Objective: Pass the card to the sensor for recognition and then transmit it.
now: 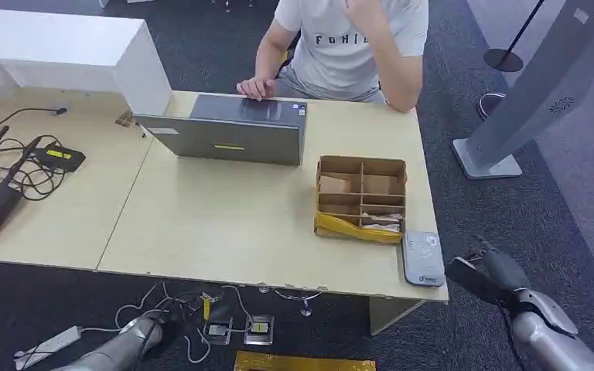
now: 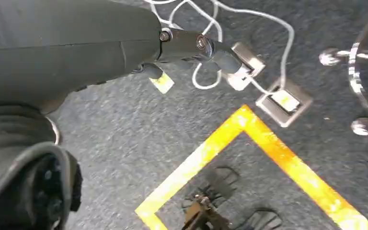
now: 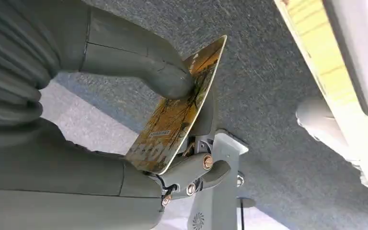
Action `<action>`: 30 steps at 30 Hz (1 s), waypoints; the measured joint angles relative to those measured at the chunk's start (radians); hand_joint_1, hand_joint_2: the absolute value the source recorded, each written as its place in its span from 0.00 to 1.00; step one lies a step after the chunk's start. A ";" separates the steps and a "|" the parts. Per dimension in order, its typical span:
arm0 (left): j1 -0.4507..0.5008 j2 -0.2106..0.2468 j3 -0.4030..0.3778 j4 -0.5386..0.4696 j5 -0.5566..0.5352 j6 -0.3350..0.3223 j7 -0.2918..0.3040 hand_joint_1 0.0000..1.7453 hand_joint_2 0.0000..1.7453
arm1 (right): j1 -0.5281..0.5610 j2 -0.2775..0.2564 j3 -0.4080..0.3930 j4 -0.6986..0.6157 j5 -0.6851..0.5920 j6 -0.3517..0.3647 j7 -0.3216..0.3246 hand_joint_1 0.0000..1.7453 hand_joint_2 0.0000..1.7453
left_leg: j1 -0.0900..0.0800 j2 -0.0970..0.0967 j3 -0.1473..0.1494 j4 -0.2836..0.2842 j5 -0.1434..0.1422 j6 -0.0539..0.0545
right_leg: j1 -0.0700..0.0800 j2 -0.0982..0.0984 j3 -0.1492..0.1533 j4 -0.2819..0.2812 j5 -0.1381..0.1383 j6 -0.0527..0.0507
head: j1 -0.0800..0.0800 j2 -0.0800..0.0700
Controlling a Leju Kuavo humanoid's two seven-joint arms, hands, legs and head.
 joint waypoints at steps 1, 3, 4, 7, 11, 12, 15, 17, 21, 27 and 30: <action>-0.006 0.001 0.000 0.000 0.000 -0.002 0.010 0.00 0.00 | -0.001 0.000 0.002 0.001 0.001 0.001 0.002 1.00 1.00 | 0.000 0.000 0.000 0.000 0.000 0.000 | 0.000 0.000 0.000 0.000 0.000 0.000 | 0.000 0.000; -0.021 0.001 0.000 0.000 -0.001 -0.002 0.030 0.00 0.00 | -0.004 0.000 0.003 0.001 0.002 0.003 0.004 1.00 1.00 | 0.000 0.000 0.001 0.000 0.000 0.000 | 0.000 0.000 0.001 0.001 0.000 0.000 | 0.000 0.000; -0.023 0.000 0.001 0.000 -0.002 -0.002 0.039 0.00 0.00 | -0.006 0.000 0.004 0.002 0.002 0.003 0.004 1.00 1.00 | 0.000 0.000 0.001 0.000 0.000 0.000 | 0.000 0.000 0.001 0.001 0.000 0.000 | 0.000 0.000; -0.027 -0.007 0.003 -0.001 0.002 0.002 0.051 0.00 0.00 | -0.007 0.000 0.004 0.003 0.002 0.003 0.004 1.00 1.00 | 0.000 0.000 0.002 0.000 0.001 0.000 | 0.000 0.000 0.001 0.001 0.001 -0.001 | 0.000 0.000; -0.027 -0.016 0.004 -0.001 0.009 0.008 0.052 0.00 0.00 | -0.011 0.000 0.009 0.005 0.008 0.003 0.004 1.00 1.00 | 0.000 0.000 0.001 0.000 0.001 0.000 | 0.000 0.000 0.001 0.001 0.001 -0.001 | 0.000 0.000; -0.026 -0.017 0.004 -0.001 0.011 0.010 0.051 0.00 0.00 | -0.012 0.000 0.011 0.005 0.009 0.003 0.004 1.00 1.00 | 0.000 0.000 0.001 0.000 0.001 0.000 | 0.000 0.000 0.001 0.001 0.001 0.000 | 0.000 0.000; -0.026 -0.022 0.005 -0.001 0.013 0.011 0.051 0.00 0.00 | -0.017 0.000 0.017 0.006 0.010 0.003 0.004 1.00 1.00 | 0.000 -0.001 0.001 0.000 0.002 0.001 | 0.000 -0.001 0.001 0.001 0.001 0.000 | 0.000 0.000; -0.026 -0.023 0.005 -0.001 0.014 0.013 0.051 0.00 0.00 | -0.019 0.000 0.018 0.006 0.010 0.003 0.003 1.00 1.00 | -0.001 -0.001 0.001 0.000 0.002 0.001 | -0.001 -0.001 0.001 0.001 0.001 0.000 | 0.000 0.000; -0.024 -0.023 0.005 -0.001 0.015 0.019 0.051 0.00 0.00 | -0.020 0.000 0.018 0.008 0.010 0.002 0.000 1.00 1.00 | -0.001 -0.001 0.001 0.000 0.002 0.001 | -0.001 -0.001 0.001 0.001 0.001 0.000 | 0.000 0.000; -0.024 -0.023 0.006 -0.001 0.015 0.019 0.051 0.00 0.00 | -0.020 0.000 0.018 0.013 0.008 0.001 -0.001 1.00 1.00 | -0.001 -0.001 0.001 0.000 0.002 0.001 | -0.001 -0.001 0.001 0.001 0.001 0.000 | 0.000 0.000; -0.024 -0.023 0.006 -0.001 0.014 0.019 0.048 0.00 0.00 | -0.020 0.000 0.018 0.014 0.005 0.000 -0.001 1.00 1.00 | -0.001 -0.001 0.001 0.000 0.002 0.001 | -0.001 -0.001 0.001 0.001 0.001 0.000 | 0.000 0.000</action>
